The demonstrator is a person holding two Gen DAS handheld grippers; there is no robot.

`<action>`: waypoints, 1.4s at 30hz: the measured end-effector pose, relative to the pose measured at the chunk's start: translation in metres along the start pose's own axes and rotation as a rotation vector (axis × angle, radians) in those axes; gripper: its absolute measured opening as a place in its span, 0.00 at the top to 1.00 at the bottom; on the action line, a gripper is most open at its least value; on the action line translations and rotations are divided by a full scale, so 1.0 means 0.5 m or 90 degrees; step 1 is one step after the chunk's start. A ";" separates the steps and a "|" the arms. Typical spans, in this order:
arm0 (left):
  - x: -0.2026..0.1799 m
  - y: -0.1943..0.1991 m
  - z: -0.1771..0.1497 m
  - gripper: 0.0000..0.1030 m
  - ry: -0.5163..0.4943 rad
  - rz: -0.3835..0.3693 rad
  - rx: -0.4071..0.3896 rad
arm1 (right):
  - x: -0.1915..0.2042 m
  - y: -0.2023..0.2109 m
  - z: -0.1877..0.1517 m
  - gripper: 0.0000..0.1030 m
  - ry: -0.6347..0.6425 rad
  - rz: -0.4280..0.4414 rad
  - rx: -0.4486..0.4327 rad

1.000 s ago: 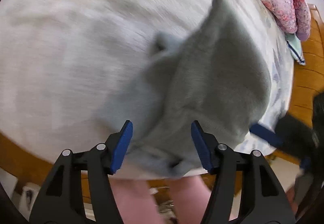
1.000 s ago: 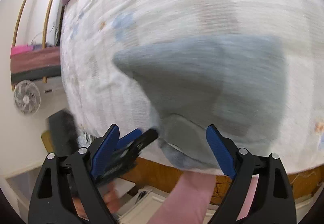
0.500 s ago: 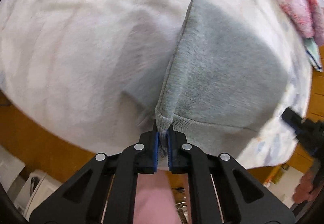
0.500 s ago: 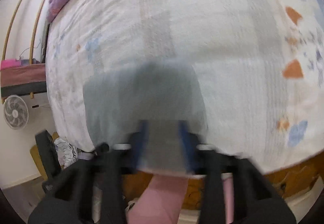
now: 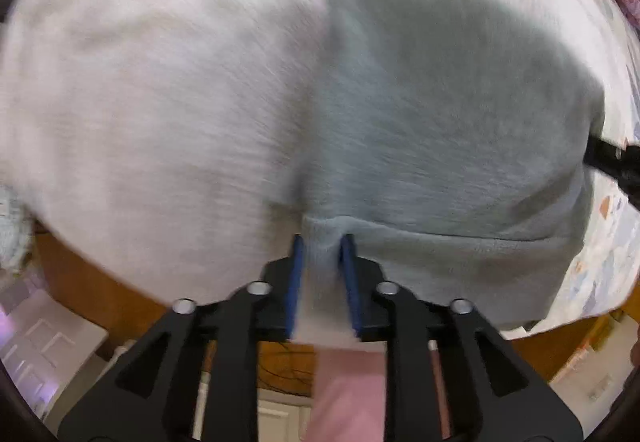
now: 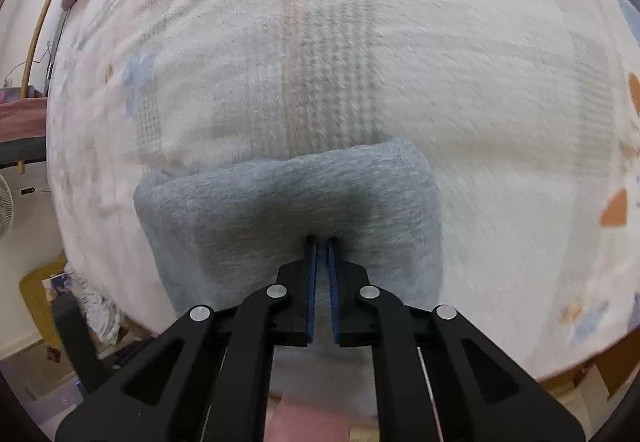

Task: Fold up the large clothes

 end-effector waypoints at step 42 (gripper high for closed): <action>-0.060 -0.077 0.073 0.54 -0.034 -0.123 0.005 | -0.096 0.055 -0.170 0.08 -0.002 0.035 0.020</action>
Point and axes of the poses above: each gripper's, at about its wrist camera, not at the fingertips, and y roughly against the way its jaws point, x to its left, z to its top, the point moved 6 cm from there along -y, roughly the way its jaws point, and after that the axes turned 4 degrees about y, right-handed, at the moved point
